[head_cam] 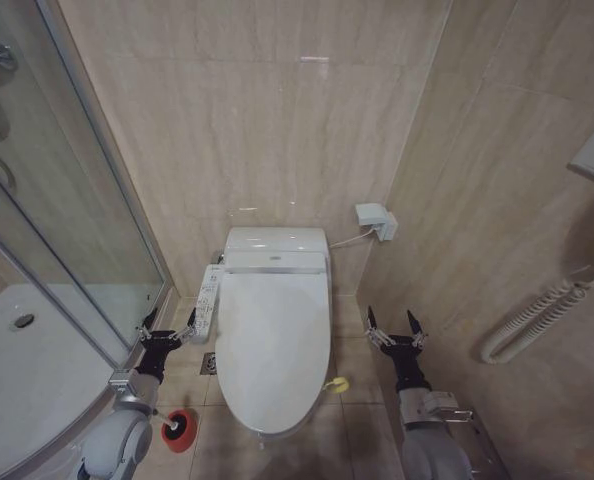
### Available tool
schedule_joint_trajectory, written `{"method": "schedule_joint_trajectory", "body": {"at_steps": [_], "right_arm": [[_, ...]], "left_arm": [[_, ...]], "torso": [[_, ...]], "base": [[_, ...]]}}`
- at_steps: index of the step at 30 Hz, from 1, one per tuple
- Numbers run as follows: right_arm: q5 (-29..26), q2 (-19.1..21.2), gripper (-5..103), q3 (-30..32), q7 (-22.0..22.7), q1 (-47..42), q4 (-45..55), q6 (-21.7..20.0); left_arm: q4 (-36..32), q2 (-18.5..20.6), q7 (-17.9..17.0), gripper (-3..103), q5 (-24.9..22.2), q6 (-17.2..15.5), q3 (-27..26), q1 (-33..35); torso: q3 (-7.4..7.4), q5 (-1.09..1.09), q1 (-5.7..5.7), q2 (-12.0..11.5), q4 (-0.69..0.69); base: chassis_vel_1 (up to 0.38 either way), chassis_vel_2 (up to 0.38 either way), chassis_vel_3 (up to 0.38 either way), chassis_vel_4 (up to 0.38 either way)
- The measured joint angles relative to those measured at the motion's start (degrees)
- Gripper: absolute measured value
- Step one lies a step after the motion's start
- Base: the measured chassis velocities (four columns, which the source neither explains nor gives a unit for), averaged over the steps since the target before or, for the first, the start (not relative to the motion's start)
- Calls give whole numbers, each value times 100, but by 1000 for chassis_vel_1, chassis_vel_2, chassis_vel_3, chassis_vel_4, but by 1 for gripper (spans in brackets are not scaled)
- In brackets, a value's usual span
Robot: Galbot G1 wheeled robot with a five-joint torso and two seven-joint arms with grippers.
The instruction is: Open the toilet lid, clean the toilet bowl with a toilet brush, close the toilet lid, and flush.
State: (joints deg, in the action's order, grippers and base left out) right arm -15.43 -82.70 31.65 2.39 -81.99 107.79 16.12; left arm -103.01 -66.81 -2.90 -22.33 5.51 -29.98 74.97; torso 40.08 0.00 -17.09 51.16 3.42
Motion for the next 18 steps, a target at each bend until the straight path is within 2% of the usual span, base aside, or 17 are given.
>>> {"method": "schedule_joint_trajectory", "body": {"at_steps": [10,18], "right_arm": [[0,-1,100,-1,-1,-4,0,0],[0,1,100,0,0,-1,0,0]], "left_arm": [[0,0,0,100,0,0,-1,3],[-1,0,0,100,0,0,0,2]], "torso": [[-4,-1,10,3,-2],[-1,1,4,1,1]], "base": [[139,-7,-117,13],[-25,12,28,-26]]}}
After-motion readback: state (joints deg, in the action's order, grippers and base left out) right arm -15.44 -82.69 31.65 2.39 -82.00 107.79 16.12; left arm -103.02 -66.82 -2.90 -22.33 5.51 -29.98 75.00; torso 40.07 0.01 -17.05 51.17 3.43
